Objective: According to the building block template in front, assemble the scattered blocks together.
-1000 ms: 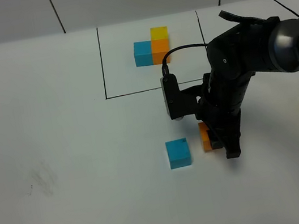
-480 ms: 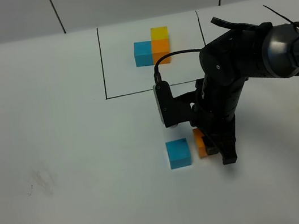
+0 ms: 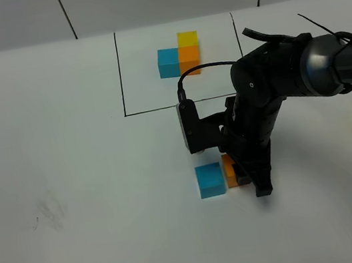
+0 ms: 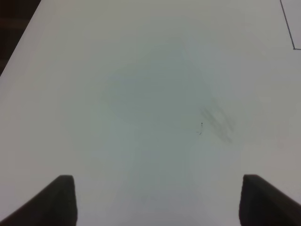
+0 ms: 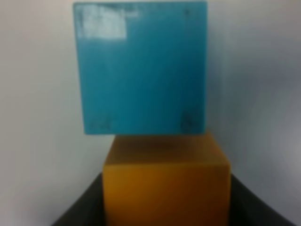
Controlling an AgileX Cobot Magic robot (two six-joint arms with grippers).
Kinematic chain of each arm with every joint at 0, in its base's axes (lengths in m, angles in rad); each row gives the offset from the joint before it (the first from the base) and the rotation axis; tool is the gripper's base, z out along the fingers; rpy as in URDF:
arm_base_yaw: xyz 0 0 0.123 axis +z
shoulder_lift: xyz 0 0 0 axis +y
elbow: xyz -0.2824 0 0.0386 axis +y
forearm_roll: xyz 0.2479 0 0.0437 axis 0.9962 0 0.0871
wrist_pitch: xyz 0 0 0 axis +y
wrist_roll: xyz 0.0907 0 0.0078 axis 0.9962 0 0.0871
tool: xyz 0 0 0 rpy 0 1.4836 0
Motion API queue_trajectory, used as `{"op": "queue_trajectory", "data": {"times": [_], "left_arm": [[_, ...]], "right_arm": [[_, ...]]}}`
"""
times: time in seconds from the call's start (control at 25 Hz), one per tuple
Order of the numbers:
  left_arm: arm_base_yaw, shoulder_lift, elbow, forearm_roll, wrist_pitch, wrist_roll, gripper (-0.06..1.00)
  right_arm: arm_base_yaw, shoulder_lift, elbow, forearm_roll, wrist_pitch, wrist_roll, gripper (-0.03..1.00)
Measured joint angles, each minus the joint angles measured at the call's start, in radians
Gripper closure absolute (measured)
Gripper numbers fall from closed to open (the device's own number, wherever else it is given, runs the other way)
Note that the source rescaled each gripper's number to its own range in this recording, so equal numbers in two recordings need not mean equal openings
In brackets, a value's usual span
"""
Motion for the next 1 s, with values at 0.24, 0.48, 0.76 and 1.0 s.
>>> {"op": "queue_trajectory", "data": {"times": [0.24,0.48,0.76,1.0], "left_arm": [[0.000,0.000,0.000,0.000,0.000,0.000,0.34],[0.000,0.000,0.000,0.000,0.000,0.000,0.34],[0.000,0.000,0.000,0.000,0.000,0.000,0.34],[0.000,0.000,0.000,0.000,0.000,0.000,0.34]], "right_arm": [[0.017,0.006,0.000,0.013,-0.005,-0.006,0.80],[0.017,0.035,0.000,0.021,-0.016,-0.006,0.80],[0.017,0.054,-0.005,0.027,-0.034,0.015,0.80],[0.017,0.056,-0.007,0.027,-0.035,0.083,0.80]]}}
